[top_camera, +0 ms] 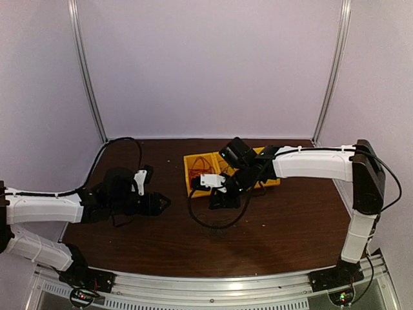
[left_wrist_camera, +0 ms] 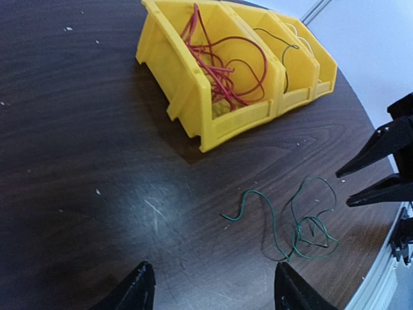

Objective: Untangle the cables
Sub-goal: Pick up the untangled cable from the center of the board.

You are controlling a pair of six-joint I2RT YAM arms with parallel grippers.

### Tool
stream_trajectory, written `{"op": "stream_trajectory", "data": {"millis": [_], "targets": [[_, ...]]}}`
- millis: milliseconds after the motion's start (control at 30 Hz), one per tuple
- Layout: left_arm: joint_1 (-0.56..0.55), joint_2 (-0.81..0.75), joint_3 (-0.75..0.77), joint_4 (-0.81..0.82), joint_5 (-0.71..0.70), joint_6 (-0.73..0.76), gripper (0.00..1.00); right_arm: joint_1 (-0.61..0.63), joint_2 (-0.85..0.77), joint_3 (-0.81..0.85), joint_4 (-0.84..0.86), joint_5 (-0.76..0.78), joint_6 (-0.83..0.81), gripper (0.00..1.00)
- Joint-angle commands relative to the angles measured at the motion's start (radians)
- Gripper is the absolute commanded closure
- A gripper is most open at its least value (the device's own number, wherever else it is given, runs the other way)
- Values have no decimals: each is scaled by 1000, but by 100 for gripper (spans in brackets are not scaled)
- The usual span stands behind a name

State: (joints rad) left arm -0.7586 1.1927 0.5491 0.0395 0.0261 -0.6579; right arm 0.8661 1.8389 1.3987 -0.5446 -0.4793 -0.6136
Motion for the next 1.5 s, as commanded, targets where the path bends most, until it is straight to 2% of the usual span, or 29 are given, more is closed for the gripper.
{"op": "stream_trajectory", "data": {"millis": [0, 133, 367, 533, 700, 833, 867, 933, 1033, 1167, 1333, 1467], "targets": [[-38, 69, -37, 204, 159, -145, 35, 3, 33, 7, -17, -6, 32, 73], [-131, 222, 58, 170, 145, -188, 34, -24, -69, -118, 40, 11, 32, 73], [-173, 406, 164, 131, 165, -254, 40, -109, -261, -355, 171, 1, 37, 69], [-193, 513, 230, 133, 214, -257, 42, -170, -294, -379, 209, 15, 38, 68], [-199, 610, 290, 141, 252, -260, 56, -173, -299, -388, 217, -5, 35, 67], [-200, 671, 350, 127, 307, -259, 69, -173, -295, -383, 213, -24, 41, 66], [-200, 686, 359, 129, 316, -259, 75, -174, -296, -382, 212, -28, 41, 66], [-200, 705, 370, 140, 326, -263, 87, -173, -294, -382, 209, -38, 39, 66], [-200, 674, 362, 138, 287, -262, 100, -173, -291, -386, 180, -71, 3, 64], [-200, 584, 322, 106, 192, -242, 100, -160, -252, -391, 79, -192, -122, 57], [-200, 518, 264, 124, 164, -247, 100, -104, -173, -369, 36, -193, -179, 56], [-200, 535, 252, 155, 175, -249, 100, -35, -126, -360, 73, -116, -168, 55]]}}
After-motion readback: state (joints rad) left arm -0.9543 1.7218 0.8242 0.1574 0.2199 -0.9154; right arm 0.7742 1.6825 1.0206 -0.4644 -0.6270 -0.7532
